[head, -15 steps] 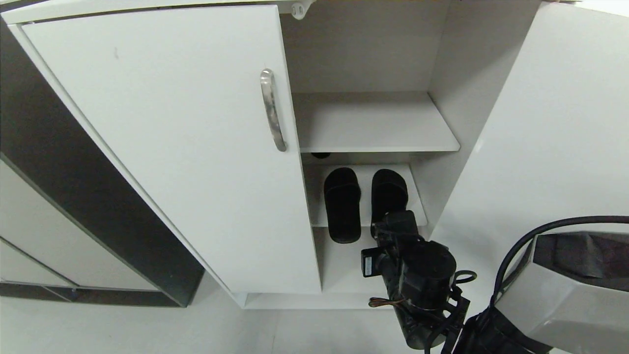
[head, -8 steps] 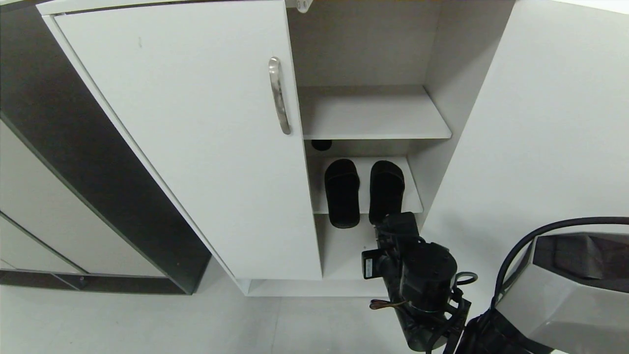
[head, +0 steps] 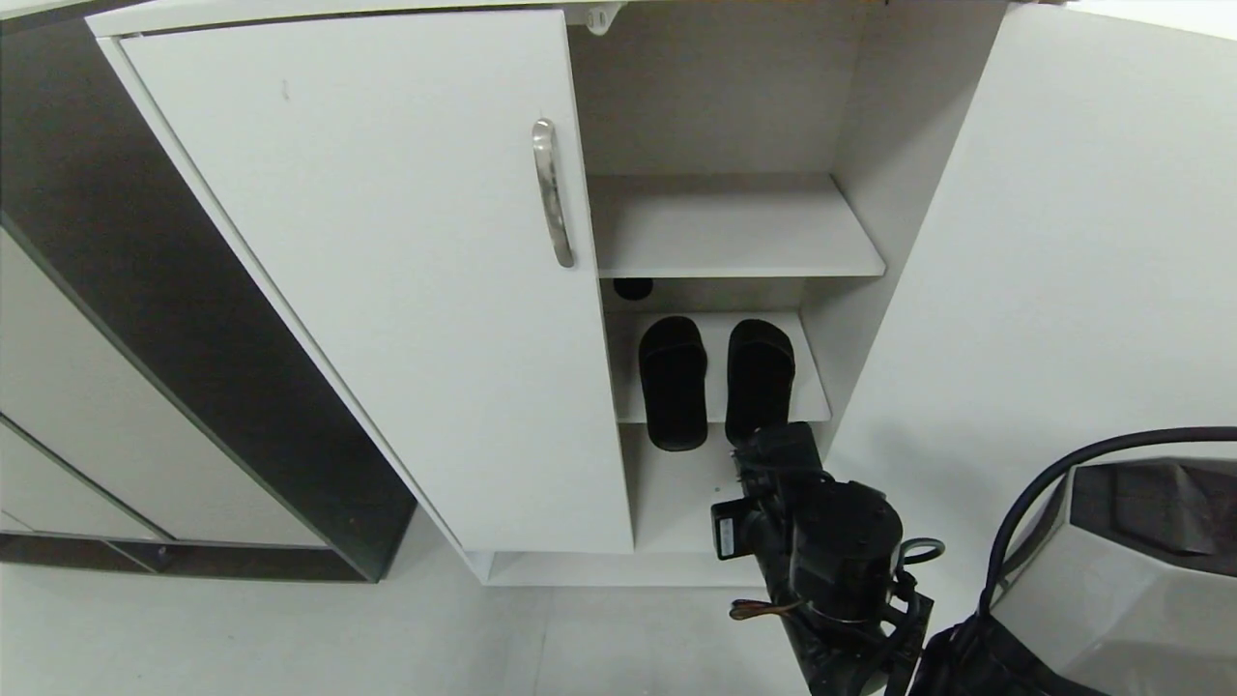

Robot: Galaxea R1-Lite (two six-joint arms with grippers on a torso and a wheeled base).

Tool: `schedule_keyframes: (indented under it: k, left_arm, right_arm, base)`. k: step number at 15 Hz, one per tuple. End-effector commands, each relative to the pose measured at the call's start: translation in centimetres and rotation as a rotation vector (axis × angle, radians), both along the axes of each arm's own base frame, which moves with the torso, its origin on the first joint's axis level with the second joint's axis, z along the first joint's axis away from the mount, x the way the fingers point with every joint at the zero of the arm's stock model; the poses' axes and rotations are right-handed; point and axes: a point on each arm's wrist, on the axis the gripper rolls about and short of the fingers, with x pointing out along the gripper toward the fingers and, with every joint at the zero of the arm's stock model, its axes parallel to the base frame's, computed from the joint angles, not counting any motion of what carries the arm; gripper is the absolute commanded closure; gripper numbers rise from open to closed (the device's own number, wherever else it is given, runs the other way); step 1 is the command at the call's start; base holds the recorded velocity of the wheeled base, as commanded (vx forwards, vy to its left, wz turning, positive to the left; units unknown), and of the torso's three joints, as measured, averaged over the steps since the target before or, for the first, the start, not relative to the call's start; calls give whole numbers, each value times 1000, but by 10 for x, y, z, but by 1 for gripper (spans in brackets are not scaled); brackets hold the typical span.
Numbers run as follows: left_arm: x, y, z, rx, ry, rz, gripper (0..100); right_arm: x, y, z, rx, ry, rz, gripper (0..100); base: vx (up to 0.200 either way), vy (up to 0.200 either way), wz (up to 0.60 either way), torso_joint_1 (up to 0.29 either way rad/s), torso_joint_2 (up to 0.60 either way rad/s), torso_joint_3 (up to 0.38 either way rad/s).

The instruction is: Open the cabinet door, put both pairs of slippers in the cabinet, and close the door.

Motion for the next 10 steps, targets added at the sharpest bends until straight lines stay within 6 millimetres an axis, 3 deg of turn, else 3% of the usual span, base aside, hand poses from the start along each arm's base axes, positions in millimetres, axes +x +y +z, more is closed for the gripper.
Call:
schedule_keyframes:
  k: [1,2,10]
  left_arm:
    - [0,0,0,0,1,1,100]
    - [0,0,0,0,1,-2,100]
    - [0,0,0,0,1,0,100]
  right_arm:
    - [-3,-1,4,2,-5,6,100]
    - [-3,-1,3,3,-4,5,0]
    - [0,-3,3,41,-12,10,0]
  base:
    - [0,0,0,2,2,163]
    - [0,0,0,2,7,183]
    - [0,0,0,2,2,200]
